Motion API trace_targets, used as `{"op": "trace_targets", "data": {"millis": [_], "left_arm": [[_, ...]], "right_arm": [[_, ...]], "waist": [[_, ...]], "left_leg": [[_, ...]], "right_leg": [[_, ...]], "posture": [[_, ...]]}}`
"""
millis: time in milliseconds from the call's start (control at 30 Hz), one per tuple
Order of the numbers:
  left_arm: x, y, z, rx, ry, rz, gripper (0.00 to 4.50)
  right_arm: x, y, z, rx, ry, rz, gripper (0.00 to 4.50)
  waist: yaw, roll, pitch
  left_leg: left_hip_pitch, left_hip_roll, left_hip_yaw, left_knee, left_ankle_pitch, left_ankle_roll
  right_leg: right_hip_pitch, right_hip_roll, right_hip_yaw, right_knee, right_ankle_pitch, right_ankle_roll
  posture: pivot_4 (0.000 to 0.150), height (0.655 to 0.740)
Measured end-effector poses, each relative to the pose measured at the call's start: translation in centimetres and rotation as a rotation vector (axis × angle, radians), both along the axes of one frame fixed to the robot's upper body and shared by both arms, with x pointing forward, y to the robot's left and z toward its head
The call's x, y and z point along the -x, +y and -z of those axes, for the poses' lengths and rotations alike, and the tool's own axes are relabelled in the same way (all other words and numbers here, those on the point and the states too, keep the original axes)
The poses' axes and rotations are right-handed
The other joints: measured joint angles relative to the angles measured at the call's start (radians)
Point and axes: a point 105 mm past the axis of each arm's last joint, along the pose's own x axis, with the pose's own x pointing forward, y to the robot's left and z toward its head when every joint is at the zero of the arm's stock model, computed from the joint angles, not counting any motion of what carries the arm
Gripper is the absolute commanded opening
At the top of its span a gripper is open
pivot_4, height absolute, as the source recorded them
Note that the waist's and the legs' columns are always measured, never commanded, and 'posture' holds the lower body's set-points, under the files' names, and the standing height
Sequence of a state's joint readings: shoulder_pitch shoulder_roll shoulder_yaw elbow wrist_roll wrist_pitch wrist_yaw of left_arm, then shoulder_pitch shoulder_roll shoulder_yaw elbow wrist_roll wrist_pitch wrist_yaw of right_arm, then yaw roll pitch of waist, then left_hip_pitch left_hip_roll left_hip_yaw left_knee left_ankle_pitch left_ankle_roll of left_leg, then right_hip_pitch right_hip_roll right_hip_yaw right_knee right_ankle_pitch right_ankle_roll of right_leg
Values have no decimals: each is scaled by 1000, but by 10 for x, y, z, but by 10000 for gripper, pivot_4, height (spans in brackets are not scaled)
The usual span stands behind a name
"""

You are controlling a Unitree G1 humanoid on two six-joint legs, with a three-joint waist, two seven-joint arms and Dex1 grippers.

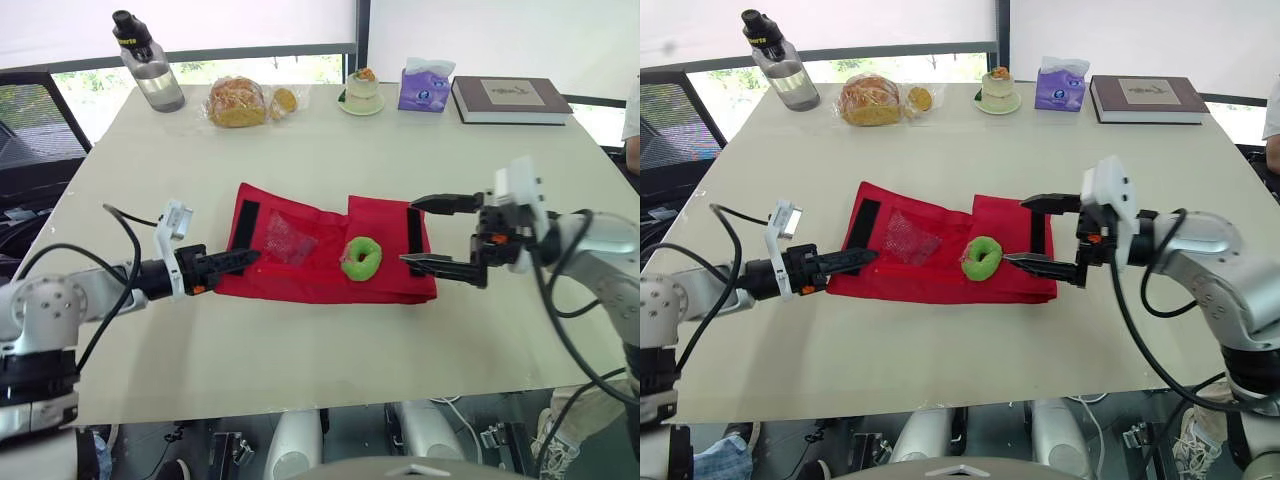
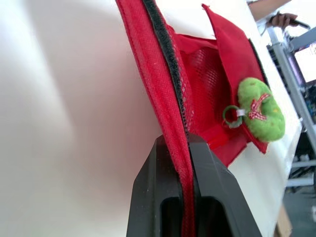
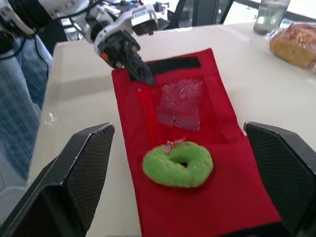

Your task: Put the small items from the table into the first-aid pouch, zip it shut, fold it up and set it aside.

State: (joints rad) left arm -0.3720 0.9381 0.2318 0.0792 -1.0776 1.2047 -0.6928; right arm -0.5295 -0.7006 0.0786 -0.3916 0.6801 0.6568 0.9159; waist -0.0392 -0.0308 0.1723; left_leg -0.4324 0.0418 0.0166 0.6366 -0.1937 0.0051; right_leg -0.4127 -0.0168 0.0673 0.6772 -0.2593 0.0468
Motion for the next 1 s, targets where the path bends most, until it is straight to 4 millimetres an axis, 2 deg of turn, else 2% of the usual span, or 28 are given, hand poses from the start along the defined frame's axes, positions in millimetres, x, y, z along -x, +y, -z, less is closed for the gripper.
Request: {"op": "trace_targets", "data": {"millis": [133, 167, 200, 267, 300, 467, 567, 633, 700, 800, 900, 1000], "left_arm": [[-10, -5, -8, -15, -40, 89, 0], [-11, -7, -10, -19, -53, 113, 0], [-12, -8, -12, -23, -65, 134, 0], [-11, -12, -17, -29, -98, 200, 0], [-11, -15, -22, -25, -118, 234, 0], [-19, -23, -38, -42, -180, 329, 0], [-23, -39, -56, -23, -251, 406, 0], [-24, -47, -62, -11, -275, 441, 0], [-24, -64, -65, 26, -300, 502, 0], [-20, -105, -68, 89, -343, 639, 0], [-15, -141, -61, 125, -344, 748, 0], [-17, -151, -57, 128, -336, 764, 0]], "right_arm": [[-25, 9, 17, 62, -18, 15, 22843], [-32, 10, 21, 75, -22, 23, 16375], [-37, 11, 25, 81, -23, 32, 12652], [-49, 15, 35, 85, -20, 47, 2252], [-55, 15, 42, 99, -20, 54, 621], [-68, 15, 81, 226, -23, 53, 621], [-73, 16, 87, 309, -89, 33, 621], [-74, 17, 88, 329, -104, 23, 621], [-76, 17, 91, 343, -103, 27, 621], [-78, 26, 94, 353, -103, 30, 621], [-78, 34, 94, 343, -104, 25, 621], [-78, 38, 93, 332, -104, 31, 621]], "waist": [[2, 0, 0], [2, 0, 0], [2, 0, 0], [1, 0, 0], [2, 0, 0], [1, 0, 1], [1, 0, 1], [0, 0, 1], [1, 0, 0], [1, -1, 0], [-8, -1, 0], [-18, -1, 0]], "left_leg": [[-1, 0, 0, 0, 0, 0], [-2, 0, 0, -1, 0, 0], [-1, 0, 0, -1, 0, 0], [-2, 0, 0, -2, 0, 0], [-2, 0, 0, -2, 0, 0], [-1, 0, 0, -1, 0, 0], [-1, 0, 0, 0, 0, 0], [0, 0, 0, 0, 0, 0], [0, 0, -1, 1, 0, 0], [0, 0, -1, 3, 0, 0], [0, 1, -1, 3, 0, 0], [1, 3, -3, 1, 0, 0]], "right_leg": [[0, 0, 0, -1, 2, 3], [0, 0, 0, -2, 2, 3], [-1, 0, 0, -2, 2, 3], [-1, 0, 0, -2, 2, 3], [-1, 0, 0, -1, 2, 3], [-1, 0, -1, -1, 2, 4], [0, 1, -1, 0, 2, 4], [1, 1, -1, 1, 2, 4], [1, 1, -1, 1, 2, 4], [2, 1, -1, 2, 2, 4], [2, 2, 0, 2, 2, 4], [1, 5, 0, 3, 2, 4]], "posture": [[1500, 7400], [1500, 7400], [1500, 7400], [1500, 7400], [1500, 7400], [1500, 7400], [1500, 7400], [1500, 7400], [1500, 7400], [1500, 7400], [1500, 7400], [1500, 7400]]}}
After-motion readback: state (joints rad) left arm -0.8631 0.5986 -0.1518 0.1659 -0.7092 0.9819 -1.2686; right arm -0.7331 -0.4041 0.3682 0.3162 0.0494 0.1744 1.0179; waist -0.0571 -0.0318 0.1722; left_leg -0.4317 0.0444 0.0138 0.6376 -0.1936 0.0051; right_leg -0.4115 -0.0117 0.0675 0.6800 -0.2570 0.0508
